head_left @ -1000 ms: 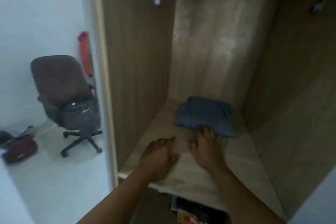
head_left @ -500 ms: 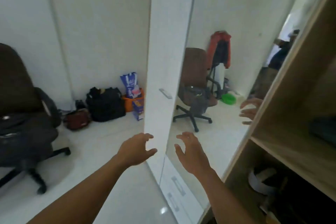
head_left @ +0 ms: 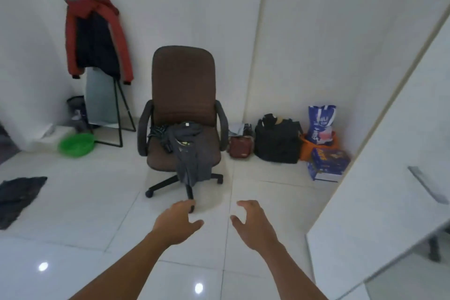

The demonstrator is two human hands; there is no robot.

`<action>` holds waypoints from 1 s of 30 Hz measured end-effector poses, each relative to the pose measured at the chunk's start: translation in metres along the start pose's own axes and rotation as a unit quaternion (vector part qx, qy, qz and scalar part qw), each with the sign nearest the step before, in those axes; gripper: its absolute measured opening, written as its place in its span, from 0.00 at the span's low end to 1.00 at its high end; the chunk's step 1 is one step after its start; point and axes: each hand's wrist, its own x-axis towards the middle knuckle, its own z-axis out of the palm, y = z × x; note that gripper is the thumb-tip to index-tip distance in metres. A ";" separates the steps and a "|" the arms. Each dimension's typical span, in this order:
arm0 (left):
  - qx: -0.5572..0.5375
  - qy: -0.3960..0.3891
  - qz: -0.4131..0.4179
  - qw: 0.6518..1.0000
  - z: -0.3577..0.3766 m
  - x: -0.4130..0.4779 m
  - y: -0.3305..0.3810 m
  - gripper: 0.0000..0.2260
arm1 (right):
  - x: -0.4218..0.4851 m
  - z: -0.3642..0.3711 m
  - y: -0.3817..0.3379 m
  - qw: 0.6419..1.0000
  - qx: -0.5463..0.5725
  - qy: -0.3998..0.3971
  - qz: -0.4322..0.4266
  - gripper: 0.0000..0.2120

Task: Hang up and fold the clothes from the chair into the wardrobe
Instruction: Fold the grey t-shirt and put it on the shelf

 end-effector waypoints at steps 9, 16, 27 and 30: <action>-0.022 0.000 -0.104 0.994 -0.036 0.146 -0.018 0.31 | 0.193 0.016 -0.020 0.998 0.026 -0.062 -0.015 0.26; -0.059 0.021 -0.154 0.986 -0.061 0.250 -0.037 0.30 | 0.323 0.025 -0.039 0.992 0.016 -0.121 -0.022 0.25; -0.112 0.016 -0.134 0.984 -0.135 0.464 -0.107 0.25 | 0.549 0.065 -0.076 0.988 -0.005 -0.152 -0.006 0.24; -0.120 -0.009 -0.131 0.984 -0.161 0.525 -0.128 0.18 | 0.609 0.071 -0.085 0.988 0.004 -0.157 0.014 0.24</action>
